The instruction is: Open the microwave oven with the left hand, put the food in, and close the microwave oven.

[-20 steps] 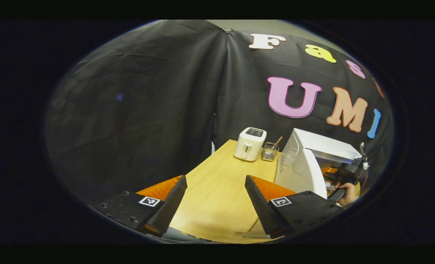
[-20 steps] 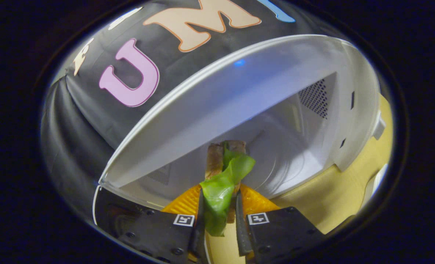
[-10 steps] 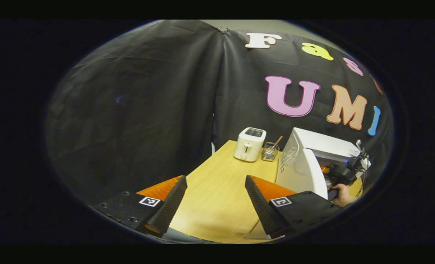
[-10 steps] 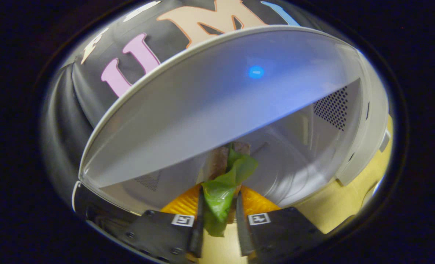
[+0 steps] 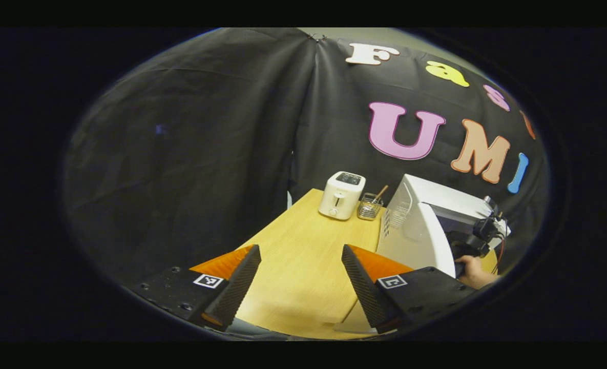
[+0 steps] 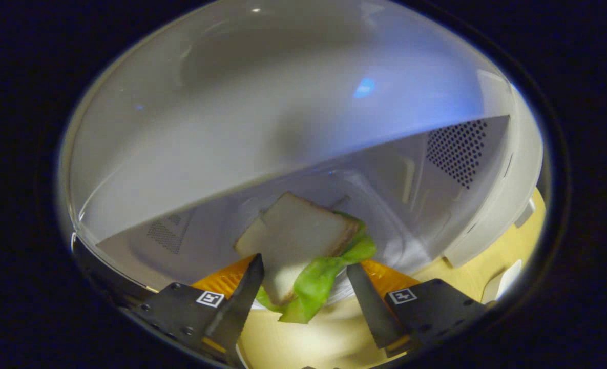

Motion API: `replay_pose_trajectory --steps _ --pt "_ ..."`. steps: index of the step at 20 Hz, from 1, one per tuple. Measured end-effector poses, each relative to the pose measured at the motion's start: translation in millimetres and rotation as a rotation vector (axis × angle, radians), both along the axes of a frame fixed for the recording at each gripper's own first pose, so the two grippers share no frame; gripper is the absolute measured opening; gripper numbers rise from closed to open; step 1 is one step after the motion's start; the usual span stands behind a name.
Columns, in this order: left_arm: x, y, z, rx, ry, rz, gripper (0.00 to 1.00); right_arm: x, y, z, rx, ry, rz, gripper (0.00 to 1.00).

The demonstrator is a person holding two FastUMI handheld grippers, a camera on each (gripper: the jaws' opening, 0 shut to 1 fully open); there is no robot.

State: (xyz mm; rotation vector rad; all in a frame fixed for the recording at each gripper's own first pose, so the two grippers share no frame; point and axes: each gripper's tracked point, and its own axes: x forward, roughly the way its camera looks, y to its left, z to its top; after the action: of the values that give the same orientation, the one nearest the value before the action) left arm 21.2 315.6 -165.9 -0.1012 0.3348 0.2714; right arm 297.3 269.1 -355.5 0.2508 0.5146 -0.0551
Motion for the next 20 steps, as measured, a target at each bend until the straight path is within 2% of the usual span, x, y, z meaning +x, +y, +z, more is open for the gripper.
replay_pose_trajectory --steps 1,3,5,6,9,10,11,13,14,15,16,17,19,20 --pt "-0.5 1.5 -1.8 0.001 0.008 -0.004 0.94 -1.3 -6.2 0.1 -0.016 0.000 -0.013 0.99" --pt "-0.2 3.4 -3.4 0.008 0.016 -0.013 0.94 -4.0 -17.3 9.5 -0.054 -0.025 -0.025 1.00" --pt "-2.2 4.5 -8.7 0.016 0.038 -0.026 0.94 -11.5 -26.2 17.8 -0.089 -0.042 -0.012 0.98" --pt "-2.2 4.8 -8.6 0.018 0.042 -0.033 0.94 -17.5 -30.5 21.1 -0.105 -0.043 -0.001 0.92" --pt "-2.5 -1.0 -13.6 0.011 0.054 -0.060 0.94 -36.0 -41.0 41.3 -0.159 -0.084 0.029 0.92" --pt "-3.6 -2.1 -16.3 0.010 0.062 -0.066 0.89 -41.8 -42.5 48.9 -0.165 -0.102 0.041 0.98" --pt "-4.8 -3.9 -20.9 0.011 0.075 -0.074 0.94 -48.4 -43.3 55.4 -0.168 -0.114 0.050 0.92" --pt "-8.1 -6.3 -26.3 0.013 0.093 -0.087 0.94 -63.5 -46.1 69.1 -0.163 -0.135 0.060 0.92" --pt "-9.2 -8.9 -27.1 0.008 0.098 -0.094 0.89 -72.3 -47.2 76.4 -0.163 -0.148 0.063 0.92" --pt "-11.5 -12.5 -28.9 0.004 0.106 -0.106 0.87 -80.7 -48.2 83.5 -0.163 -0.161 0.068 0.98" --pt "-13.0 -15.9 -30.9 0.001 0.113 -0.118 0.84 -90.7 -51.7 89.3 -0.168 -0.167 0.068 0.92" --pt "-14.6 -18.0 -32.8 -0.001 0.113 -0.129 0.83 -101.5 -55.8 93.3 -0.172 -0.171 0.068 0.92" --pt "-16.3 -23.2 -34.7 0.008 0.121 -0.153 0.71 -123.4 -62.1 98.2 -0.162 -0.171 0.066 0.92" --pt "-16.8 -23.9 -36.9 0.021 0.129 -0.159 0.59 -133.4 -65.9 99.8 -0.155 -0.168 0.062 0.98"
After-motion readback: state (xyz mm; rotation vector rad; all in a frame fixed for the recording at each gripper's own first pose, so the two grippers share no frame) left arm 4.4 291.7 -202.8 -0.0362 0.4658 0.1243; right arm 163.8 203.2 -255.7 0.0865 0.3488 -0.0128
